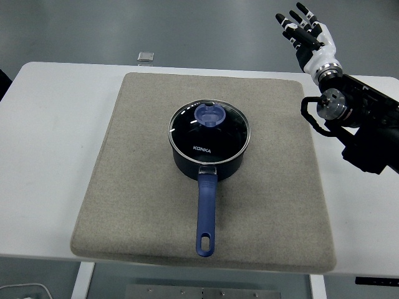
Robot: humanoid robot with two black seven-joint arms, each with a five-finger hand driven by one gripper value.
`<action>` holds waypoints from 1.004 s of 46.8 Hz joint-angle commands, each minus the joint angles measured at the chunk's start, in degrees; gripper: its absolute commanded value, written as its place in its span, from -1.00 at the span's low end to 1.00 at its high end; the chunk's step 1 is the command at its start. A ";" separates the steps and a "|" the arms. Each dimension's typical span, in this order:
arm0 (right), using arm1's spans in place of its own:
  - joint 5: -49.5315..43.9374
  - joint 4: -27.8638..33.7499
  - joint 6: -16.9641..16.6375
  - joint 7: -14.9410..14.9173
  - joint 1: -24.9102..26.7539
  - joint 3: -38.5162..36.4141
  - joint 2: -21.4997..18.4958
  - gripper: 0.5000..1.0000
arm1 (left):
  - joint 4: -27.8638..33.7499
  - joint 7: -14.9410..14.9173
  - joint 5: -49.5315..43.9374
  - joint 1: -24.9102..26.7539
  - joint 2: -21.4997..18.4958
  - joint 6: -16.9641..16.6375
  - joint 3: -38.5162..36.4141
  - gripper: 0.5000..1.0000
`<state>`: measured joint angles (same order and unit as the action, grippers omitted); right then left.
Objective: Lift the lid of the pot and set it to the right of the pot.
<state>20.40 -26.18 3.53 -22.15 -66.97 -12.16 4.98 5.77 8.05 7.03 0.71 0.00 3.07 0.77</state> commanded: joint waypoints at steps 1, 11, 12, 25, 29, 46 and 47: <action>0.07 -0.01 -0.01 0.00 -0.09 -0.06 0.11 0.60 | 0.03 0.04 0.00 0.00 0.00 0.00 0.03 1.00; -0.01 -0.01 0.34 0.00 -0.44 -0.06 0.03 0.60 | 0.03 0.04 0.00 0.00 0.00 0.00 0.03 1.00; -0.01 -0.01 0.34 0.00 -0.35 -0.06 0.03 0.60 | 0.03 -0.05 0.00 0.00 0.00 0.00 0.03 1.00; -0.01 -0.01 0.34 0.00 0.61 0.03 -0.24 0.60 | -0.06 -0.05 0.00 0.00 0.00 0.00 0.03 1.00; -0.01 -0.01 0.43 0.00 1.23 0.03 0.12 0.60 | 0.03 0.04 0.00 0.00 0.00 0.00 -0.06 1.00; -0.19 -0.01 0.08 -0.08 2.99 0.29 0.38 0.60 | 0.03 -0.05 0.00 0.00 0.00 0.00 -0.06 1.00; -0.19 -0.01 0.08 -0.08 2.99 0.38 0.38 0.60 | 0.03 -0.05 0.00 0.00 0.00 0.00 -0.06 1.00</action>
<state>20.30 -26.19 3.67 -22.15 -64.08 -12.00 5.39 5.79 8.01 7.03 0.71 0.00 3.08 0.73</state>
